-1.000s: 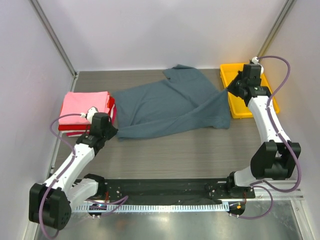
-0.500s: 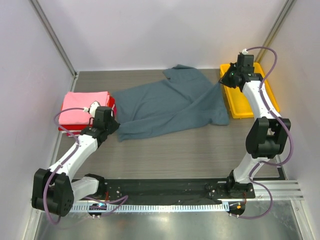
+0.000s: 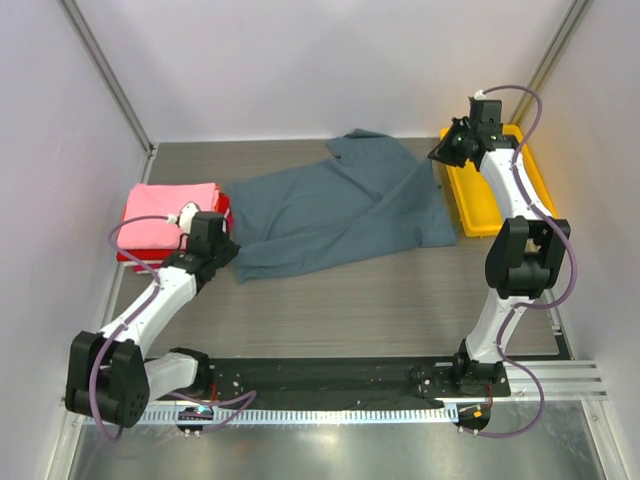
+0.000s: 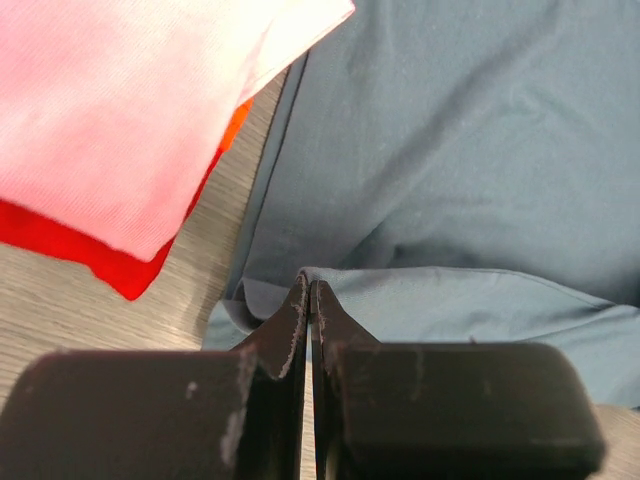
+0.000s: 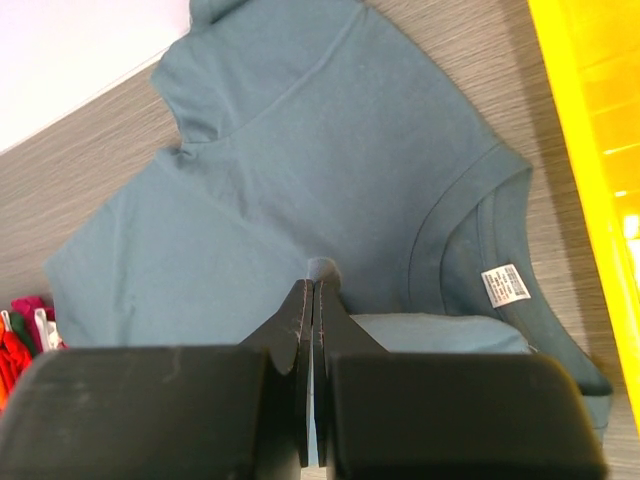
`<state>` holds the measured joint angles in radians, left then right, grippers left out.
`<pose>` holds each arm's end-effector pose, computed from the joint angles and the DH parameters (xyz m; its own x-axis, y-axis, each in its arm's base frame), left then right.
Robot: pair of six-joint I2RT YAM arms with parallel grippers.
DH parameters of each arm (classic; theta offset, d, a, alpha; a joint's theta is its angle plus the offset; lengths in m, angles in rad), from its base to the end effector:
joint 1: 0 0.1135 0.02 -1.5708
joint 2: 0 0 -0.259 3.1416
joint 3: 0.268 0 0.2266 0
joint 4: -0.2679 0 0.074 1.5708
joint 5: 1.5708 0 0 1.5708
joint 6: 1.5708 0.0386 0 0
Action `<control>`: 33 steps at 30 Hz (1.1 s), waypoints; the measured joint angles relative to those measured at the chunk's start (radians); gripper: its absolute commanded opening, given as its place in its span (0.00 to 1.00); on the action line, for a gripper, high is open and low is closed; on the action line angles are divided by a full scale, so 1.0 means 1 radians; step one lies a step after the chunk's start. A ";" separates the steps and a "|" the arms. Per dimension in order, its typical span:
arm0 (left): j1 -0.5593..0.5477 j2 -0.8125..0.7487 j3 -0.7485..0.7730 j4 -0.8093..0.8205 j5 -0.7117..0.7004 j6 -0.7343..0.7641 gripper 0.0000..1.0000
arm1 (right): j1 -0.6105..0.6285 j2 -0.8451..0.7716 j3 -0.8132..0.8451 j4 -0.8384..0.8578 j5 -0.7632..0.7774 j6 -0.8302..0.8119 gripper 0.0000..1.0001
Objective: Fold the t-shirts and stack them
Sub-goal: Fold the tshirt
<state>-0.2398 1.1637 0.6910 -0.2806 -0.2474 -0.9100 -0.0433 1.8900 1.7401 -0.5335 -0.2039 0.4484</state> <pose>0.2165 -0.0432 0.2291 -0.4526 -0.6773 -0.5800 -0.4897 0.7323 -0.4731 0.4130 -0.0101 0.3155 -0.6180 0.4517 -0.6434 0.1703 0.8759 0.4514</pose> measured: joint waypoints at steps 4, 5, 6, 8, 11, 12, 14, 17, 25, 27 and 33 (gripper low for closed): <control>0.000 -0.048 -0.045 0.000 0.000 -0.005 0.01 | 0.009 0.040 0.049 -0.020 -0.013 -0.006 0.01; 0.000 -0.063 -0.059 0.000 0.001 -0.008 0.00 | 0.011 0.048 0.058 -0.022 -0.015 -0.007 0.01; 0.000 -0.075 -0.069 0.000 0.001 -0.011 0.00 | 0.014 0.053 0.065 -0.024 -0.018 -0.008 0.01; 0.000 -0.095 -0.093 0.000 0.002 -0.020 0.00 | 0.019 0.056 0.071 -0.029 -0.019 -0.010 0.01; 0.000 -0.112 -0.117 0.000 0.005 -0.029 0.00 | 0.025 0.058 0.086 -0.039 -0.020 -0.012 0.01; 0.000 -0.113 -0.121 0.000 0.005 -0.030 0.00 | 0.028 0.060 0.095 -0.042 -0.020 -0.014 0.01; 0.000 -0.112 -0.127 0.000 0.005 -0.030 0.00 | 0.030 0.066 0.114 -0.048 -0.020 -0.019 0.01; 0.000 -0.112 -0.128 0.000 0.005 -0.031 0.00 | 0.035 0.083 0.146 -0.058 -0.020 -0.025 0.01; 0.000 -0.095 -0.129 0.001 0.005 -0.030 0.00 | 0.040 0.171 0.237 -0.099 -0.019 -0.031 0.01; 0.000 -0.085 -0.129 0.001 0.005 -0.030 0.00 | 0.040 0.191 0.261 -0.110 -0.019 -0.033 0.01; 0.000 -0.077 -0.130 0.000 0.013 -0.031 0.00 | 0.064 0.227 0.341 -0.152 -0.019 -0.041 0.01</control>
<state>-0.2398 1.0866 0.5613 -0.2806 -0.2340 -0.9409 0.0204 2.1166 2.0808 -0.6853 -0.2226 0.4072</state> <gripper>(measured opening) 0.005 0.025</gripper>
